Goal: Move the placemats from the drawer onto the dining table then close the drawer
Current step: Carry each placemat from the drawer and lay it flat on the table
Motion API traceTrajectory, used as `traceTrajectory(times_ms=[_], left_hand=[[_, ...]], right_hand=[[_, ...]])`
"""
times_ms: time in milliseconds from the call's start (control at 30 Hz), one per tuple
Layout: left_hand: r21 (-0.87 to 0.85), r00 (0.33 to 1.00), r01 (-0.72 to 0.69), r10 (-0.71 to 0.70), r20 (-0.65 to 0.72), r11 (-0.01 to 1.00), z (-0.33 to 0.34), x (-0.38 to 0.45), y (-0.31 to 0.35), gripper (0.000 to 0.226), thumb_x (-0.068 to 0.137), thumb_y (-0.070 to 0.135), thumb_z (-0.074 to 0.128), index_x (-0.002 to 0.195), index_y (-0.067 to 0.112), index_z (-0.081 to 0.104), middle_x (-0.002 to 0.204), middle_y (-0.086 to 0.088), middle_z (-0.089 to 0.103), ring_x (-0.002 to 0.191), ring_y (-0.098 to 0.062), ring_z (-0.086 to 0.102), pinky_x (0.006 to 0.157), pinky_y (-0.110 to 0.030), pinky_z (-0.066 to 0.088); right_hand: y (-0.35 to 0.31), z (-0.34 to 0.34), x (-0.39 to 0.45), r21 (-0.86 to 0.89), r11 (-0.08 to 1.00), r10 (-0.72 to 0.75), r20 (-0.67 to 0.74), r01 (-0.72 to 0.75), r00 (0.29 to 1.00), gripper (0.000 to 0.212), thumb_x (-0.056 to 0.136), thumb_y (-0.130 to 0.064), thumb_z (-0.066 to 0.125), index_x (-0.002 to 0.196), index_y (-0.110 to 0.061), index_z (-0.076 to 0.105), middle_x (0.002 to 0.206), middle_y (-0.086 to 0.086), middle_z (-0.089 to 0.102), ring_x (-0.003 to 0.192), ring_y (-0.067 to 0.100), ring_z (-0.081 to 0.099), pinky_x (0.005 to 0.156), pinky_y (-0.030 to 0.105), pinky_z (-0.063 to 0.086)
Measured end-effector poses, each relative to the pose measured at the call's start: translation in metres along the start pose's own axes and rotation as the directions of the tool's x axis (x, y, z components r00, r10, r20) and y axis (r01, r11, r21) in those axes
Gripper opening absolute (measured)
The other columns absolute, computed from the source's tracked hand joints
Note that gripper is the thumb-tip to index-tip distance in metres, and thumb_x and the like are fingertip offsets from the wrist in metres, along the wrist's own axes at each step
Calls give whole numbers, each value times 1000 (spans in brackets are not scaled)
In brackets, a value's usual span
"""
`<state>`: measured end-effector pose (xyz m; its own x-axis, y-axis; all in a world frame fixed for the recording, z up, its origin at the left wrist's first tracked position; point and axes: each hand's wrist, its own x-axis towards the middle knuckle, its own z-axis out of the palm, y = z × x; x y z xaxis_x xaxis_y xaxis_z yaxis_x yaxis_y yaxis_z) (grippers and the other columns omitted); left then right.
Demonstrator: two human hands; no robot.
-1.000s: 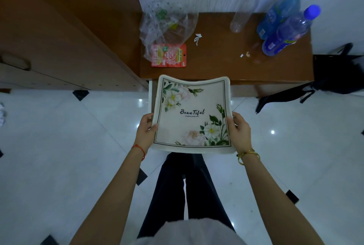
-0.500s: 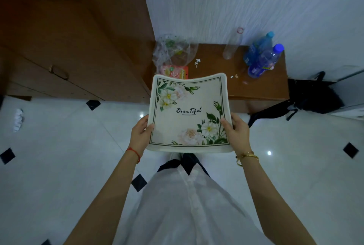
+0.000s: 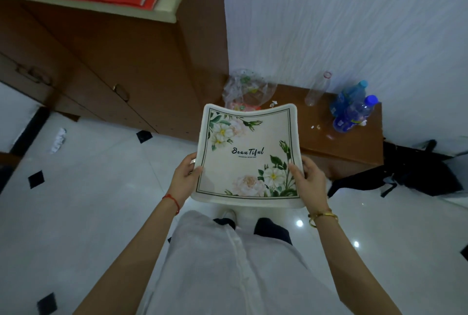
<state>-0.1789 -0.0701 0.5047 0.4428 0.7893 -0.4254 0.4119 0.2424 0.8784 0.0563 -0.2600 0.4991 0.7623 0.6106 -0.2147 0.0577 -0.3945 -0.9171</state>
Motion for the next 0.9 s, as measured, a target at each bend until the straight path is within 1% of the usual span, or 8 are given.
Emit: traceTrajectory(times_ms=[133,200,333,500,567,700,800,900], left_hand=[[-50,993,-4,-2,-120,999,17,-31,-4,33,94,-4,46,121,13,55,106,-8,67,88,-15,65,80,-24,55],[-94,979,1,-20,-202,996,32,-52,-9,33,94,-3,48,122,12,55,108,-9,66,91,-19,64,77,-18,54],[-198,935,-10,-61,-350,980,71,-107,-26,34,94,-3,48,121,16,57,111,-5,66,94,-13,64,79,-15,53],[-332,839,-15,-169,-517,943,120,-183,-53,33,94,-3,49,121,13,59,115,-7,66,99,-18,64,91,-31,52],[-370,795,-27,-204,-571,929,136,-217,-64,32,94,-1,49,122,11,59,115,-8,67,101,-21,65,91,-32,52],[-434,661,-80,-278,-697,898,162,-285,-80,32,94,-2,49,119,14,59,108,-5,68,91,-17,66,77,-18,55],[-475,547,-126,-338,-766,871,180,-335,-94,33,94,-3,47,122,10,56,110,-7,67,92,-19,65,77,-18,54],[-533,411,-188,-426,-806,825,201,-385,-109,33,95,-4,46,123,11,54,105,0,67,84,-6,66,75,-14,53]], right_hand=[[1,-22,8,-53,996,-71,116,78,991,25,93,-23,62,117,-19,64,100,-10,72,92,5,67,81,27,55],[2,-36,12,-79,989,-108,184,124,977,29,93,-28,62,119,-15,63,100,-5,71,92,5,65,81,26,53],[2,-63,15,-120,960,-201,333,253,921,25,93,-24,61,115,-13,64,86,-3,69,70,-3,58,66,14,44],[8,-84,7,-104,935,-239,518,338,821,24,94,-21,62,116,-14,65,84,-11,68,72,-7,60,67,15,46],[7,-86,-3,-85,929,-241,596,359,766,23,93,-21,62,116,-21,64,92,-10,71,83,-2,65,74,20,53],[5,-81,-29,-30,908,-256,748,417,613,24,93,-22,63,106,-42,60,92,-9,72,86,17,69,75,34,56],[4,-70,-57,12,884,-272,828,468,491,23,92,-21,64,105,-40,62,94,-7,73,87,18,69,75,36,56],[7,-52,-90,47,877,-241,904,478,353,19,92,-21,64,107,-32,62,94,-4,74,86,16,70,73,36,57]])
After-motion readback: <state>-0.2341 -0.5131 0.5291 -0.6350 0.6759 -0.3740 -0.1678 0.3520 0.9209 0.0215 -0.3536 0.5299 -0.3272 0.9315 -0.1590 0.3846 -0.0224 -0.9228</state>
